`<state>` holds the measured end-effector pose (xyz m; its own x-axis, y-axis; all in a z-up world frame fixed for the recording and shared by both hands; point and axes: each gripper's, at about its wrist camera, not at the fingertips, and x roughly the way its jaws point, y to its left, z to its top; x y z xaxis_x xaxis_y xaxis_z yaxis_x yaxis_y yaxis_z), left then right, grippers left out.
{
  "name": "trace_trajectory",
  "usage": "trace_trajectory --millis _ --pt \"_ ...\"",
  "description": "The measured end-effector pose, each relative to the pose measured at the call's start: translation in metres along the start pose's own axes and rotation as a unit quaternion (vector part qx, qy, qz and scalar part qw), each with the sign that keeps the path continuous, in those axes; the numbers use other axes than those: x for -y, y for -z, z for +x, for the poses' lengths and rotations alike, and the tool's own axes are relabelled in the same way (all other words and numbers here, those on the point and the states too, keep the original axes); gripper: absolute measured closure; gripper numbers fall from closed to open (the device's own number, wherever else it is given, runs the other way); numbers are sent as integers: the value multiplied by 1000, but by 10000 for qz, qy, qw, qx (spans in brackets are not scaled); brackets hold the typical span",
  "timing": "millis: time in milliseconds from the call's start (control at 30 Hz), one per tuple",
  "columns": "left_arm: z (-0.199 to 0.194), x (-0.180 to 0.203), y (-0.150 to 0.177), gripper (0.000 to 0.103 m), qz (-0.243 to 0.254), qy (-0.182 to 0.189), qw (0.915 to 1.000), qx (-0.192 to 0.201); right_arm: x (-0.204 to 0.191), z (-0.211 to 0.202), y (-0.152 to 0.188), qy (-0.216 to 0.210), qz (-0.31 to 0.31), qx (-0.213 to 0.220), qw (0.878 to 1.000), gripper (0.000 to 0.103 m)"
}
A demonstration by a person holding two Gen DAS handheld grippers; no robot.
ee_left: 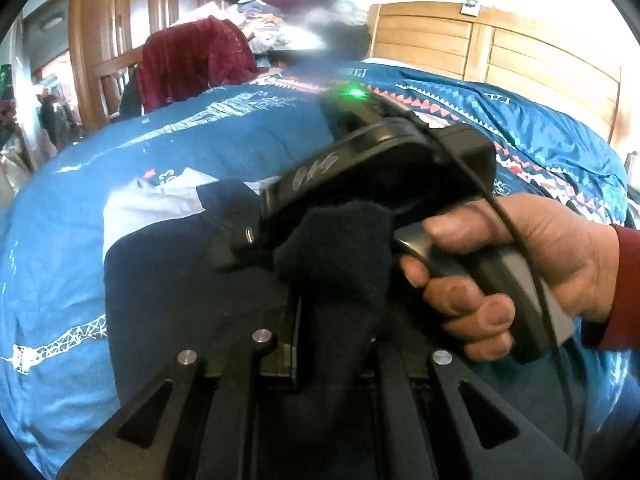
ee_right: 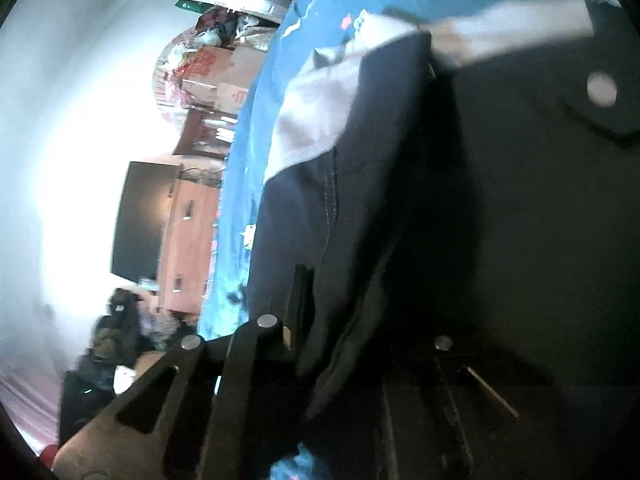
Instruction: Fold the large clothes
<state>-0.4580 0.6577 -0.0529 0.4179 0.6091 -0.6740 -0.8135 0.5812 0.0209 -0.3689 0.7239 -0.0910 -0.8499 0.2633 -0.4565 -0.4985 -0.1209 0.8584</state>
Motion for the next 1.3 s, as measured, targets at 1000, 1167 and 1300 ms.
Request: trace_trajectory --millis 1000,1167,1300 --pt "-72 53 39 70 210 968 9950 -113 75 -123 83 222 917 384 9948 48" --pt "-105 8 71 66 -145 315 9993 -108 54 -123 102 495 634 318 9962 35" --pt "-87 -9 82 66 -202 160 9991 -345 53 -123 116 732 565 373 9950 78"
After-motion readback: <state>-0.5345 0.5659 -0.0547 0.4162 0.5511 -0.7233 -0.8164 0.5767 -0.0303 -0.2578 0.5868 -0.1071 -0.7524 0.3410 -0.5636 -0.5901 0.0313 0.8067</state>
